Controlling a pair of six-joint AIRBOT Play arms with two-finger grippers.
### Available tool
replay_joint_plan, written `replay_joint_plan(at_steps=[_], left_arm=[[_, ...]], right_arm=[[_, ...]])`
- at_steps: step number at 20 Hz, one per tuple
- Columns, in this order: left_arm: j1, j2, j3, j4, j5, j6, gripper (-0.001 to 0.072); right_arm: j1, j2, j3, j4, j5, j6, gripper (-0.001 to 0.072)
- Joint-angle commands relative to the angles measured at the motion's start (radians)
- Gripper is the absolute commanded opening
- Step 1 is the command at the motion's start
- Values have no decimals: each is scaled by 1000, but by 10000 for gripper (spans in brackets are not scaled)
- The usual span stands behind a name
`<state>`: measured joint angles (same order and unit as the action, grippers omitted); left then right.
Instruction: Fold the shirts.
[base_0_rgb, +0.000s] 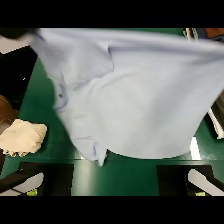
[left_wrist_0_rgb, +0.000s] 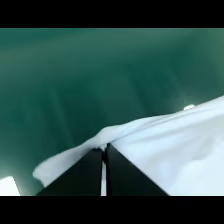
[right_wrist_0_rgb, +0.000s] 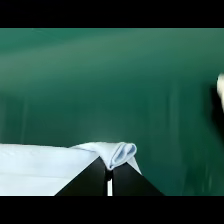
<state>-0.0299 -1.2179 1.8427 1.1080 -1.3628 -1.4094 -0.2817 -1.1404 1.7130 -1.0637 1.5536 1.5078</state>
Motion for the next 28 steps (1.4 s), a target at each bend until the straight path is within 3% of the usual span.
replay_joint_plan(at_steps=[1, 3, 6, 9, 11, 13, 18, 23, 25, 26, 27, 28], left_arm=[[1, -186, -82, -7, -31, 3, 26], [1, -298, -90, -7, 13, 3, 26], [1, -443, -90, -7, 189, 32, 26], [1, -515, -88, -1, 364, 31, 25], [1, -528, -88, 13, 410, 31, 26], [2, -524, -87, 46, 384, 31, 26], [2, -523, -121, 158, 93, 17, 25], [1, -523, -269, 161, 104, 18, 26], [1, -523, -315, 171, 105, -30, 39], [1, -523, -326, 173, 102, -48, 341], [1, -523, -326, 172, 93, -59, 585], [1, -516, -320, 173, 64, -58, 473]], right_arm=[[160, -208, -125, -151, -6, 29, 20], [190, -339, -141, -148, -90, 30, 20], [199, -514, -61, -78, -206, 28, 20], [199, -625, 66, 0, -294, 21, 20], [200, -663, 138, -3, -291, 7, 20], [200, -668, 160, -11, -253, -25, 20], [235, -617, 15, -108, -155, -43, 20], [283, -501, -282, -140, -313, -42, 20], [285, -480, -342, -114, -343, -41, 22], [285, -476, -359, -93, -342, -41, 113], [285, -477, -363, -75, -330, -41, 391], [280, -471, -361, -65, -307, -41, 448]])
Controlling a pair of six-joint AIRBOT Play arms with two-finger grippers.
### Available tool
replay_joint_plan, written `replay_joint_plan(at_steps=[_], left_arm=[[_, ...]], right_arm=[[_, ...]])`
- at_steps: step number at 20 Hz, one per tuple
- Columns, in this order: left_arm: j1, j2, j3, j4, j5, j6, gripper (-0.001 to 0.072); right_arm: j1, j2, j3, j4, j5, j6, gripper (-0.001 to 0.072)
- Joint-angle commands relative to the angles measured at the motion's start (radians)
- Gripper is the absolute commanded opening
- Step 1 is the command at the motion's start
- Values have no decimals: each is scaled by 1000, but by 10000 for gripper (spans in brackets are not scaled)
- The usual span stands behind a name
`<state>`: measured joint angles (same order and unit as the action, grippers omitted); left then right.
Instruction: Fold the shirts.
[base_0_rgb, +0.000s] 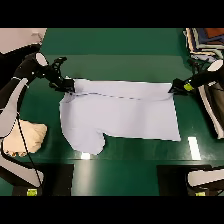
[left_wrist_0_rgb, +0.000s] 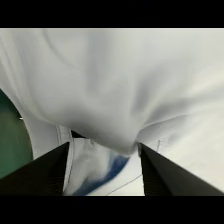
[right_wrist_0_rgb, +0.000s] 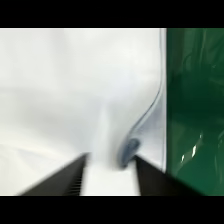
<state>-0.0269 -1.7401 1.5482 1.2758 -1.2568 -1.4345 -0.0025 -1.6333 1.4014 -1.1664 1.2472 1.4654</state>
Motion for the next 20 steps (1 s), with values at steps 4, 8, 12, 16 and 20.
replay_joint_plan(at_steps=[4, 8, 12, 16, 20], left_arm=[[-2, 158, -109, 97, -78, -33, 458], [-2, 423, -446, 108, -60, -51, 458], [-2, 678, -808, 62, -24, -106, 458], [-2, 823, -1008, -43, 38, -140, 458], [-2, 836, -1101, -145, 122, -140, 458]], right_arm=[[-33, 127, -51, 40, 66, -19, 448], [-48, 266, -51, 40, 119, -19, 448], [-31, 348, -51, 41, 99, -19, 448], [-8, 357, -51, 49, 99, -19, 448], [19, 357, -51, 50, 99, -19, 448]])
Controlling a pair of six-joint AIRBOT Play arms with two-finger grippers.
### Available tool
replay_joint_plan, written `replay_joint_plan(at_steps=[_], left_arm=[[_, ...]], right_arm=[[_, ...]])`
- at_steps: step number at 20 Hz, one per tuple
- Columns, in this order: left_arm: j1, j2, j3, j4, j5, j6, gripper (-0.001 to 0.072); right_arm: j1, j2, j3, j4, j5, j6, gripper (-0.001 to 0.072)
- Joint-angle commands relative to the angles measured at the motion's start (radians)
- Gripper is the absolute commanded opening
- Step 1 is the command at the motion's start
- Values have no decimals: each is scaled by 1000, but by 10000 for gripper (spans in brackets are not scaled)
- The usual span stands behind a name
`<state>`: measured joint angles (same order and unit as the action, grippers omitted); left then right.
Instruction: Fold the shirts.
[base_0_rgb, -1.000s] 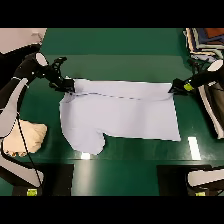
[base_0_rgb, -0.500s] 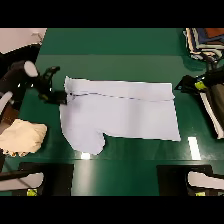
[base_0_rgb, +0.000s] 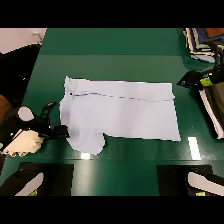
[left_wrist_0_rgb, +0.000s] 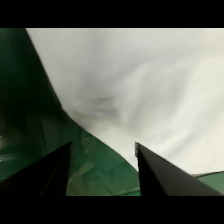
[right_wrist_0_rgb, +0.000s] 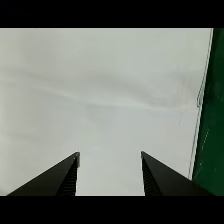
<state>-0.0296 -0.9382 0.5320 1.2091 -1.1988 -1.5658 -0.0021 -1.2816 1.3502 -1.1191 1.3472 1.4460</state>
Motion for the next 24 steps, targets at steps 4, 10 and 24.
replay_joint_plan(at_steps=[4, 10, 24], left_arm=[[0, 34, -114, -154, 154, -5, 458], [0, 41, -104, -235, 174, 30, 25], [0, 119, -10, -237, 125, 56, 26]], right_arm=[[19, 6, 0, 3, 2, 1, 448], [-10, 10, -15, -27, 145, 0, 448], [-462, 268, -911, 48, -34, -16, 448]])
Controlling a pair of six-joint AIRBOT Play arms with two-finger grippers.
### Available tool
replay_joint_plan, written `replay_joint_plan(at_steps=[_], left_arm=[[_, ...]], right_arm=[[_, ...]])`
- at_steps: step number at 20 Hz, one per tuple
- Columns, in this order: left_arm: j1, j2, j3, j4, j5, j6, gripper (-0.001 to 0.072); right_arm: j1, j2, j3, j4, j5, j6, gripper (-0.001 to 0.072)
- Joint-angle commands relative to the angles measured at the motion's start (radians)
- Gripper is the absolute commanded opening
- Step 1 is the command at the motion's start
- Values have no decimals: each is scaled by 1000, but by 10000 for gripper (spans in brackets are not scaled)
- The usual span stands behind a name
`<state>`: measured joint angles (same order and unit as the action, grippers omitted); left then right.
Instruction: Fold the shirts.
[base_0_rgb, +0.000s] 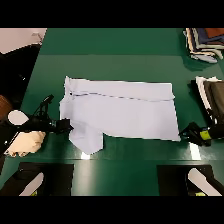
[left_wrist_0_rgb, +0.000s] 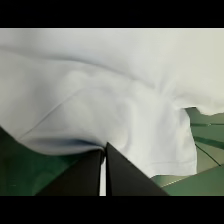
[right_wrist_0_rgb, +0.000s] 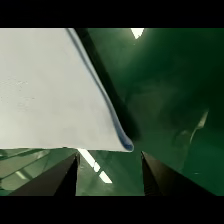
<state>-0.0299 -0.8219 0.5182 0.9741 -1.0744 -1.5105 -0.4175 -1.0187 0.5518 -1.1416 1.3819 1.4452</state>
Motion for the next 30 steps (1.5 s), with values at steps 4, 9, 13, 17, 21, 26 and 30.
replay_joint_plan(at_steps=[4, 9, 13, 17, 21, 26, 30], left_arm=[[1, 2, 3, 1, -1, 2, 26], [1, 5, 59, 132, -137, -2, 23], [1, 5, 105, 154, -225, -3, 23], [1, 131, 108, 156, -290, -44, 23], [1, 284, 168, 111, -507, -135, 23], [1, 174, 335, 146, -336, -52, 23], [1, -84, 385, 145, -125, 80, 25]], right_arm=[[50, -58, -111, 126, -133, -15, 373], [140, 2, -41, 117, -133, -15, 21], [143, 112, 51, 28, -7, -14, 20], [143, 261, 110, -123, 185, -14, 20], [143, 392, 153, -201, 327, 30, 19], [163, 273, 302, -185, 257, 31, 18], [323, 6, 417, -186, 82, 30, 19]])
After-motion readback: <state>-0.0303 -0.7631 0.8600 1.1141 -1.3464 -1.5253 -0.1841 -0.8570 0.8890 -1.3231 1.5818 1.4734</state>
